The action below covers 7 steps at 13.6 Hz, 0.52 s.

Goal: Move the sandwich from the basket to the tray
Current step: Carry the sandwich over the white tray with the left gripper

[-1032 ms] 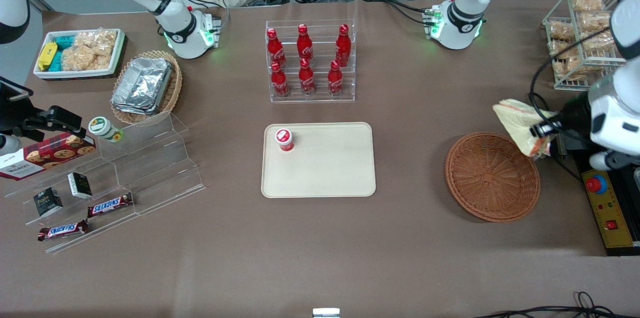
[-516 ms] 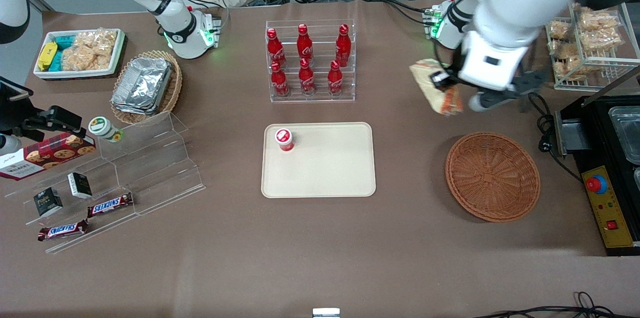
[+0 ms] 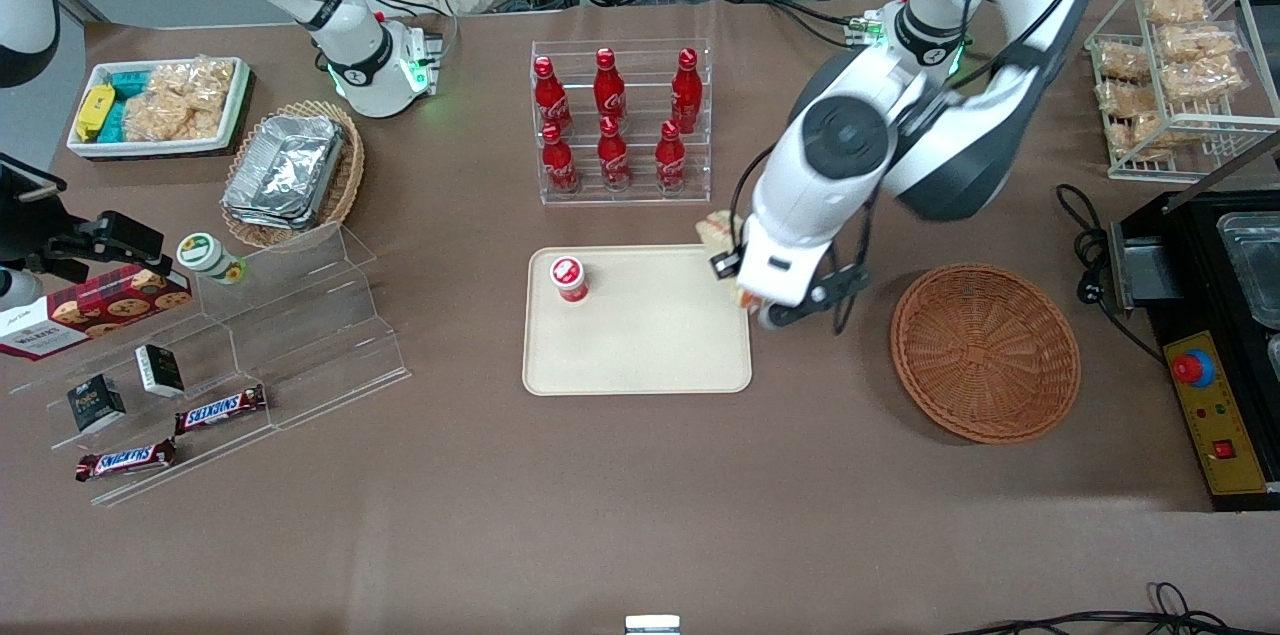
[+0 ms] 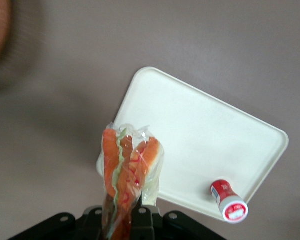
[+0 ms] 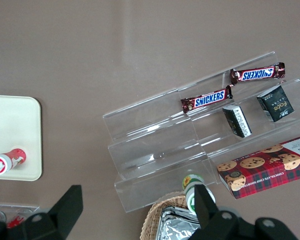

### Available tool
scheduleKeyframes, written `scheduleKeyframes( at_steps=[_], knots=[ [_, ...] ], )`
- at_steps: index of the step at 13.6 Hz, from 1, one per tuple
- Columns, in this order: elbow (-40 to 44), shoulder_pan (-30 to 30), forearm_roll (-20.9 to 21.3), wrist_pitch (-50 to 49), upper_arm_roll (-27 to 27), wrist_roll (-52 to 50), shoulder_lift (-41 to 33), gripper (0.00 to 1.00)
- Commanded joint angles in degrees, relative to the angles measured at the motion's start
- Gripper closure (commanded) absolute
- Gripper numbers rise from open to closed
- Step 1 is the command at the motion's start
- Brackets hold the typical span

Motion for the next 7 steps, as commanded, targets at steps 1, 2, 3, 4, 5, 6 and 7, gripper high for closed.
scheduleKeyframes(
  at_steps=[1, 2, 3, 4, 5, 6, 7],
  knots=[
    [1.51, -2.54, 5.39, 4.24, -0.25, -4.14, 7.07, 0.99],
    [1.42, -3.07, 7.24, 5.82, -0.16, -5.28, 9.27, 0.99],
    [1.24, -3.68, 9.43, 6.88, -0.16, -6.6, 11.2, 0.99],
    [1.24, -4.47, 11.72, 7.85, -0.07, -8.26, 12.88, 0.99],
    [1.15, -4.57, 13.65, 8.9, -0.07, -9.67, 14.46, 0.99],
    [0.98, -4.74, 14.98, 9.78, -0.07, -10.04, 15.69, 0.98],
    [0.98, -4.83, 15.77, 10.57, 0.02, -10.56, 16.75, 0.97]
  ],
)
